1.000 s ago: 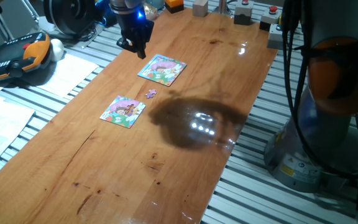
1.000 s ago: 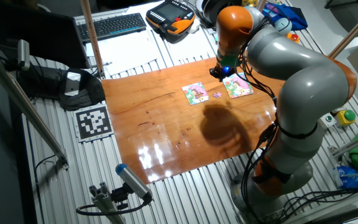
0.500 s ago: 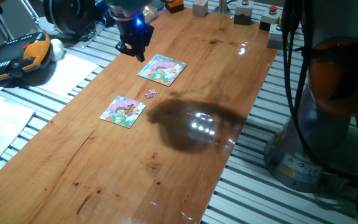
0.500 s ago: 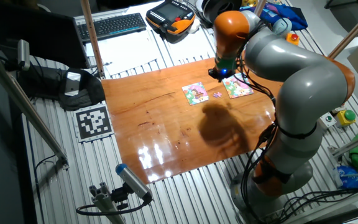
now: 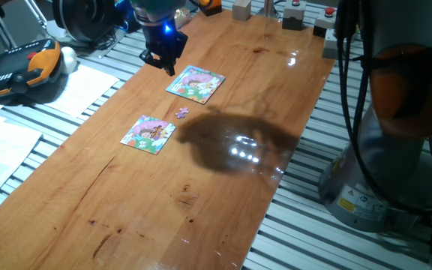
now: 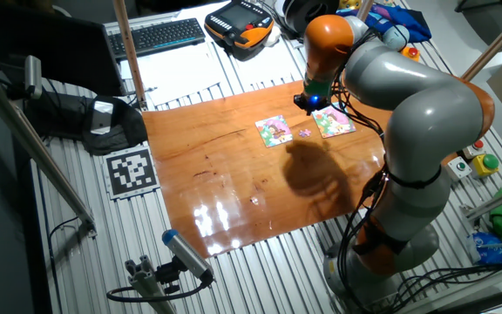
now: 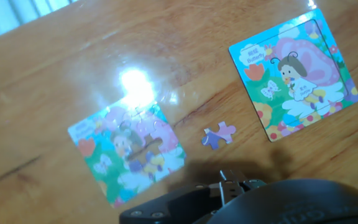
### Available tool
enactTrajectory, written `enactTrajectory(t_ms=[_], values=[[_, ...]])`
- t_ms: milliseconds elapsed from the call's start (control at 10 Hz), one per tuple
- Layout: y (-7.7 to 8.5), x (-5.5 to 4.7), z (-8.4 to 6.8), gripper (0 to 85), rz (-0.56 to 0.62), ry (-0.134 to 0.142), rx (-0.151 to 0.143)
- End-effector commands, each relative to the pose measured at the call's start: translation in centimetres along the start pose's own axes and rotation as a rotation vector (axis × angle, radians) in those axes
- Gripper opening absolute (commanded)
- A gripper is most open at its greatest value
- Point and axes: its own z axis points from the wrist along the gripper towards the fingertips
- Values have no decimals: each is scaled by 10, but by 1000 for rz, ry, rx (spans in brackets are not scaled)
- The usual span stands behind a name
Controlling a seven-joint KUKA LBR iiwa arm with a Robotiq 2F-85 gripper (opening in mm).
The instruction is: Assemble one piece of a puzzle
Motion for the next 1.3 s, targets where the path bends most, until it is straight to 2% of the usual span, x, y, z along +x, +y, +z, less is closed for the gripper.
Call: enactTrajectory(t_ms=[0, 500, 600, 900, 1200], values=[[0, -3, 5, 0, 24, 1, -1], [-11, -21, 28, 0, 170, -9, -47], [-13, -23, 32, 0, 212, -9, -43], [-17, -23, 43, 0, 378, -8, -43], [-19, -24, 58, 0, 428, 0, -58]])
